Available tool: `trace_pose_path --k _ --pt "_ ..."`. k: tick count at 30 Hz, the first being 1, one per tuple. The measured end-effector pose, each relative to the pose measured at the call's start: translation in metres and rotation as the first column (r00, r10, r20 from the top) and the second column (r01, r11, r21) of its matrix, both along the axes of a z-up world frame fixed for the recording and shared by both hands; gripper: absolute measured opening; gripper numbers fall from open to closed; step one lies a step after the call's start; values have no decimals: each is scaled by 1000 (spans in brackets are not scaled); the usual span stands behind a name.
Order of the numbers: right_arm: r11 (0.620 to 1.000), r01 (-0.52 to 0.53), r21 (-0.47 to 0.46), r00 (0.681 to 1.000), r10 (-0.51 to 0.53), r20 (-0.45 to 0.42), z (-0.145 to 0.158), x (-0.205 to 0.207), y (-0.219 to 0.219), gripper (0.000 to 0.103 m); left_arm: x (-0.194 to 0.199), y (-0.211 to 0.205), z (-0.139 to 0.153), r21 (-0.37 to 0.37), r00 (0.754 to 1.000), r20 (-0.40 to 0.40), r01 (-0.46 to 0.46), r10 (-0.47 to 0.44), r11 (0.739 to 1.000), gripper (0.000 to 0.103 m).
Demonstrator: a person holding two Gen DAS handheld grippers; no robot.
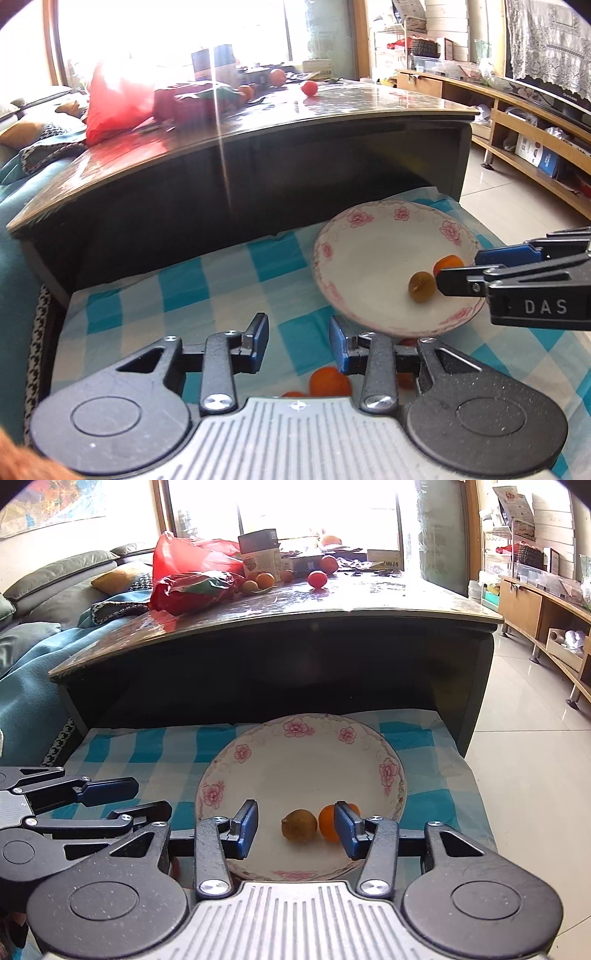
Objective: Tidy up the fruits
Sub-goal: 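Withdraw both tools from the bowl back toward the remaining fruits, then grasp another small brown fruit with the left tool while the right tool grasps a red tomato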
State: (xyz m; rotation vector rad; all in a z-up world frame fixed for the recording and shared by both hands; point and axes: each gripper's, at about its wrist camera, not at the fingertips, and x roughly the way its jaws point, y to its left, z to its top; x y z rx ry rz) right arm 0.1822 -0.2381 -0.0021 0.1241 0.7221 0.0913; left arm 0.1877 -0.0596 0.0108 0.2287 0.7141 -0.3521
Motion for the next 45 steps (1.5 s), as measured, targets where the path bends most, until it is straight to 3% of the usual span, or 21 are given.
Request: trace_pose_path --k 9,17,29,35,40,45 --pt "996 -78 38 996 79 -32 4 -34 32 42 -43 34 -2 18 999 -49 7 -6 1000 48" --pt "989 -145 30 985 147 -86 -8 -59 61 45 -71 61 -31 6 993 -120 25 -24 1000 49" --pt "979 -199 32 971 202 -127 -26 -59 86 45 -63 61 -52 -11 988 -126 91 -92 996 50" --pt "977 -209 32 967 211 -140 -32 -59 86 45 -60 53 -63 15 987 -121 112 -110 994 49" --pt "978 -204 43 967 208 -145 -33 -57 83 45 -63 51 -62 9 984 -123 132 -129 991 36" --pt "975 -210 73 966 219 -140 -32 -55 85 45 -67 53 -61 1 982 -124 143 -141 990 34"
